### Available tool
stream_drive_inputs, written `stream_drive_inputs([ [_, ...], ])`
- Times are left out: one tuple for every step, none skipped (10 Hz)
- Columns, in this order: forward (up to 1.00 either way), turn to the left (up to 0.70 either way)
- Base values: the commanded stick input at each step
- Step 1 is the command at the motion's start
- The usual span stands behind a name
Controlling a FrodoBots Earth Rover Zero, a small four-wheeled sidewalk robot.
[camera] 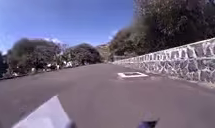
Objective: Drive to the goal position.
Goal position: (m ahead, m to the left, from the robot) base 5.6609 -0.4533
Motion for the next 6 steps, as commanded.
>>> stream_drive_inputs([
  [0.5,-0.37],
  [0.5,-0.5],
  [0.5,-0.5],
  [0.5,-0.5],
  [0.5,-0.5],
  [0.5,-0.5],
])
